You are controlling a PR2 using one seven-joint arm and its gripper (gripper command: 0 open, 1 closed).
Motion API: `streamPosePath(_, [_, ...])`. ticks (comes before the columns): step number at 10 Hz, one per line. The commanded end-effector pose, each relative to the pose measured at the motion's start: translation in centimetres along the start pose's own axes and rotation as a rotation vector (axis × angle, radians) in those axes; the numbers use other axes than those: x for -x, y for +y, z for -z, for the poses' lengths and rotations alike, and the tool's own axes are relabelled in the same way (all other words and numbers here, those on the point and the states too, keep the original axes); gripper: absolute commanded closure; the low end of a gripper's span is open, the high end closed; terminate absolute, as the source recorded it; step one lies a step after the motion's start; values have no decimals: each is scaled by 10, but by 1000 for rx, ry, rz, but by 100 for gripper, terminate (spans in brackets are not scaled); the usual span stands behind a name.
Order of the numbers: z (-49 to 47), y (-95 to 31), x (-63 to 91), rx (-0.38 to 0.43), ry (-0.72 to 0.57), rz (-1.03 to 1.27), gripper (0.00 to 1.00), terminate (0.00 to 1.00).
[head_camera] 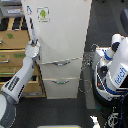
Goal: Opening the fridge
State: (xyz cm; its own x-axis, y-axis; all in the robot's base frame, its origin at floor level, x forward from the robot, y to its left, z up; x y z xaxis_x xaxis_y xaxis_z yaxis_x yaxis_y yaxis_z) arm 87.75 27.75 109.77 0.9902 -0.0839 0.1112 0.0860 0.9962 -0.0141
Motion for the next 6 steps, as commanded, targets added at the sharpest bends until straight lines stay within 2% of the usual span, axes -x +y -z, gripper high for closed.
streamPosePath(1, [-134,-192,268,-37,-79,512,100,0])
streamPosePath(4, [-145,-286,366,-7,-56,676,100,0])
streamPosePath(5, [-141,-366,437,56,-32,715,100,0])
streamPosePath(6, [-144,-466,450,72,-54,749,100,0])
